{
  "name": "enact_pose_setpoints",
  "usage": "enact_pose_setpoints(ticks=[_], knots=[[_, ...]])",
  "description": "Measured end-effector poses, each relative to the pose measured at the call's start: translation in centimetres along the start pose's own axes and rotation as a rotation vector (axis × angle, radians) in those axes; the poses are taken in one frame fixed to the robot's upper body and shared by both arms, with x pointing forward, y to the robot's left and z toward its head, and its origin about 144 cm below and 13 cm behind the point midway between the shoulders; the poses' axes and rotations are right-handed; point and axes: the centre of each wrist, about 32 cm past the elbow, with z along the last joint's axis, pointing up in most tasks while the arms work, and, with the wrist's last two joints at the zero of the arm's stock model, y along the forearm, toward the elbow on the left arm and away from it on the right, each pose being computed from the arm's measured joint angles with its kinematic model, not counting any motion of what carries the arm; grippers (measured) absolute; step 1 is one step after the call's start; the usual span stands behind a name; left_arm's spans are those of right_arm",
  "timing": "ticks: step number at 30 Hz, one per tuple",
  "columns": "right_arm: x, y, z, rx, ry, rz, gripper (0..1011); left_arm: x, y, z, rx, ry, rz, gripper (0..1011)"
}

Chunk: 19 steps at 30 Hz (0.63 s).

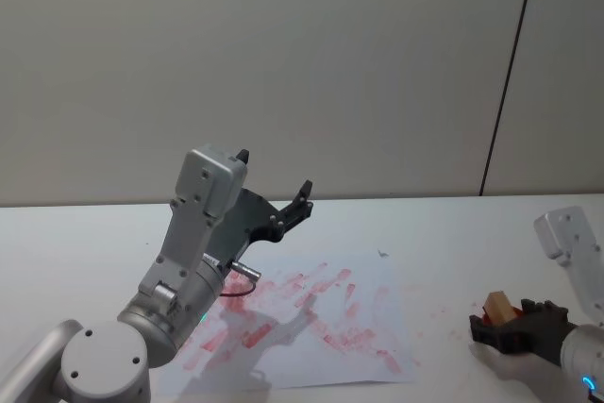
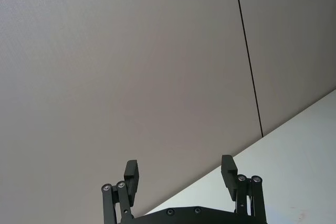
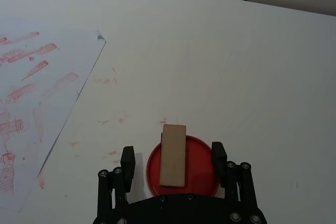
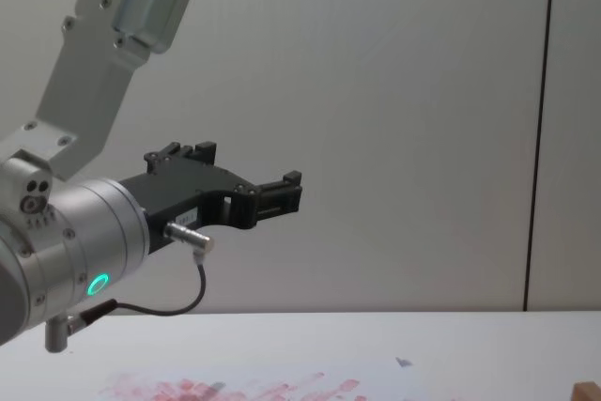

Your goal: Use the one hand to pick up the stamp and affix it onto the A4 paper.

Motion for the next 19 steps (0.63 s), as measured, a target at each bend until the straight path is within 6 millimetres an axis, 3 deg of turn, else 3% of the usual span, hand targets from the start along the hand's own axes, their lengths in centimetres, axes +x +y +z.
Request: enact_pose_setpoints(ticks=[6, 19], knots=[[-0.02, 0.02, -0.02, -0.001, 0.0, 0.0, 1000, 0.0, 0.0, 0.0, 0.0, 0.0, 0.0, 1001], [-0.01, 0.05, -0.06, -0.003, 0.0, -0.001, 1001, 0.0, 0.0, 0.0, 0.0, 0.0, 0.0, 1001]])
